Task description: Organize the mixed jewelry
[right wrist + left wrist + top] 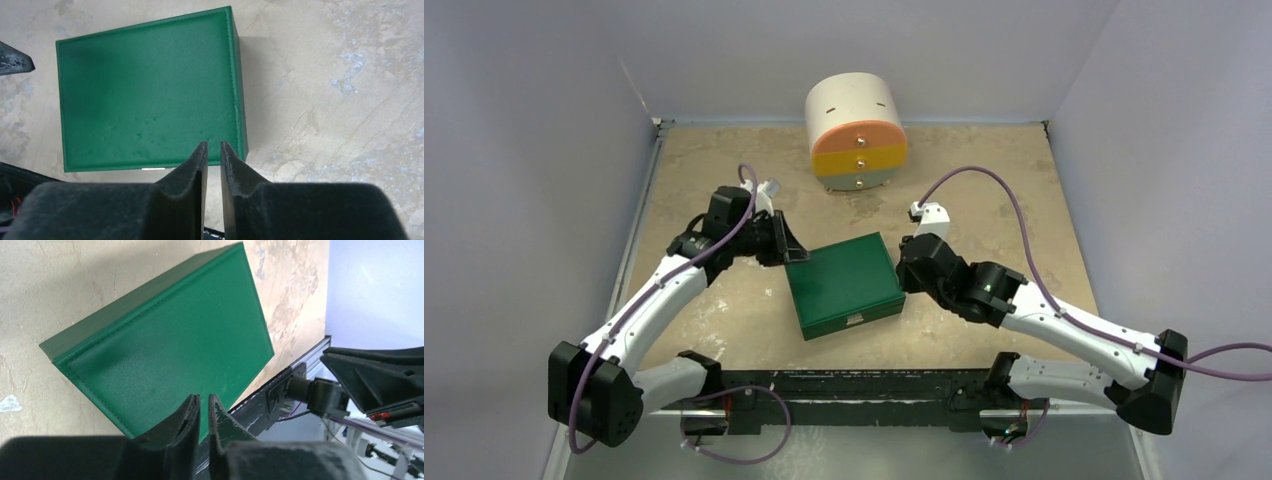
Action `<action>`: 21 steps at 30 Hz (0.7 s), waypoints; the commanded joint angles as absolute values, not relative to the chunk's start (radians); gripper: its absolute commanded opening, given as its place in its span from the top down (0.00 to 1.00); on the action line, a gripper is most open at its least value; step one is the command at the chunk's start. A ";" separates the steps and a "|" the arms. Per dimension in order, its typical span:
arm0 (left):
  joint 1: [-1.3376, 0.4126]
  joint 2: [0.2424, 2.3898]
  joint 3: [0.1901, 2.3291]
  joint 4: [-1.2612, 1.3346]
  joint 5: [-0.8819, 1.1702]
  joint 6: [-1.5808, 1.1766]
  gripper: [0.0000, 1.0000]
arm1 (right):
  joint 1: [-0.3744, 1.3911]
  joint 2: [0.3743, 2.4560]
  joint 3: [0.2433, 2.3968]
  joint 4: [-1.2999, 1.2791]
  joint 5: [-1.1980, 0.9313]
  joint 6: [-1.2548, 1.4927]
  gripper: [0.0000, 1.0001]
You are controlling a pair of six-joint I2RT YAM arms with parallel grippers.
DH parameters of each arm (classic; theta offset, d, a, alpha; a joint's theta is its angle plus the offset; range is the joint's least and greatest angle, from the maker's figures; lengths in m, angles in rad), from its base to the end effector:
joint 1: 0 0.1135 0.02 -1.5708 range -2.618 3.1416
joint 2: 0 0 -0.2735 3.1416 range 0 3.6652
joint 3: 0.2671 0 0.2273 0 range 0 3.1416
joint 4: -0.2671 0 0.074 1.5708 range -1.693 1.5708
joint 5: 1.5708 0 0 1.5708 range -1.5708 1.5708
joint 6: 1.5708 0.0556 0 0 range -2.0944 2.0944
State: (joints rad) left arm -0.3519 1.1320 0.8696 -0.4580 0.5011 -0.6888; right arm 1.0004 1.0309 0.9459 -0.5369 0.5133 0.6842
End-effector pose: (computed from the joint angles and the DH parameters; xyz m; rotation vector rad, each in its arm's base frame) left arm 0.2005 -0.1021 0.2812 -0.1293 2.4351 -1.0832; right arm 0.1323 0.1557 0.3179 -0.0515 2.1339 0.4411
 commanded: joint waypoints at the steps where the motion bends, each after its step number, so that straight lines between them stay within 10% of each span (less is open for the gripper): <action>1: -0.415 1.121 0.903 -0.469 0.452 -0.676 0.99 | 0.997 1.054 0.993 -0.502 0.449 0.652 0.86; 4: -0.474 1.128 0.900 -0.452 0.428 -0.697 1.00 | 0.997 1.078 0.999 -0.480 0.391 0.636 1.00; 21: -0.893 1.288 0.882 -0.391 0.080 -0.746 1.00 | 0.996 1.228 0.970 -0.351 0.123 0.610 1.00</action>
State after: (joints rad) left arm -0.8440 1.2636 0.8730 -0.4469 0.2092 -0.7189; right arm 1.0000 1.2232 0.9573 -0.4034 0.1722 0.6174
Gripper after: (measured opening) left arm 0.006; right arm 0.004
